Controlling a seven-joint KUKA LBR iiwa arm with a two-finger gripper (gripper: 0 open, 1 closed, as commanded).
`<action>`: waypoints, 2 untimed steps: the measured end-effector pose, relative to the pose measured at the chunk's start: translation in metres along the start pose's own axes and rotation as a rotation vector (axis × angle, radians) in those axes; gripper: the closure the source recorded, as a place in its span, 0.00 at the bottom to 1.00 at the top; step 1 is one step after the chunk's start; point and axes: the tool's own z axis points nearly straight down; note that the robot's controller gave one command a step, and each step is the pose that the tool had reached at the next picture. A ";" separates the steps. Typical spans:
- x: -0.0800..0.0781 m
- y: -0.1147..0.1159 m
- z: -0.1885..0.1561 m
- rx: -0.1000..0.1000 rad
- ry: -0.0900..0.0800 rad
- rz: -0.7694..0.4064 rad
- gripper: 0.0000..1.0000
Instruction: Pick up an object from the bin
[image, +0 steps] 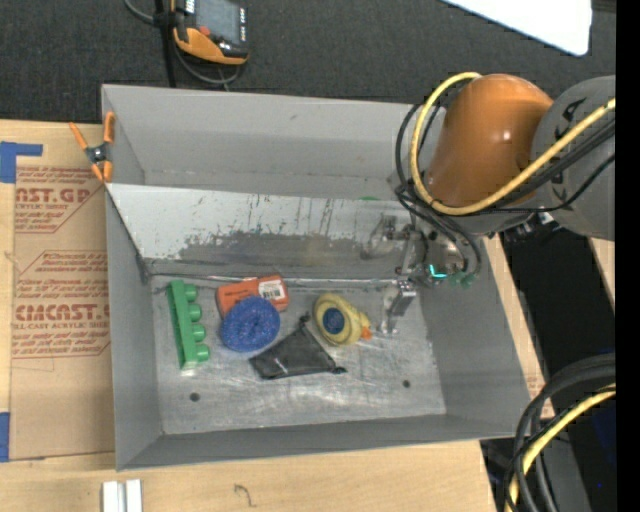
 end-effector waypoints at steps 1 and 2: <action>0.013 0.008 0.044 0.000 -0.007 0.005 0.00; -0.001 0.009 0.138 -0.004 -0.012 -0.074 1.00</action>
Offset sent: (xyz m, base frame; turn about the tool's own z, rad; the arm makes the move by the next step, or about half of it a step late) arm -0.0067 0.0062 -0.1514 -0.0753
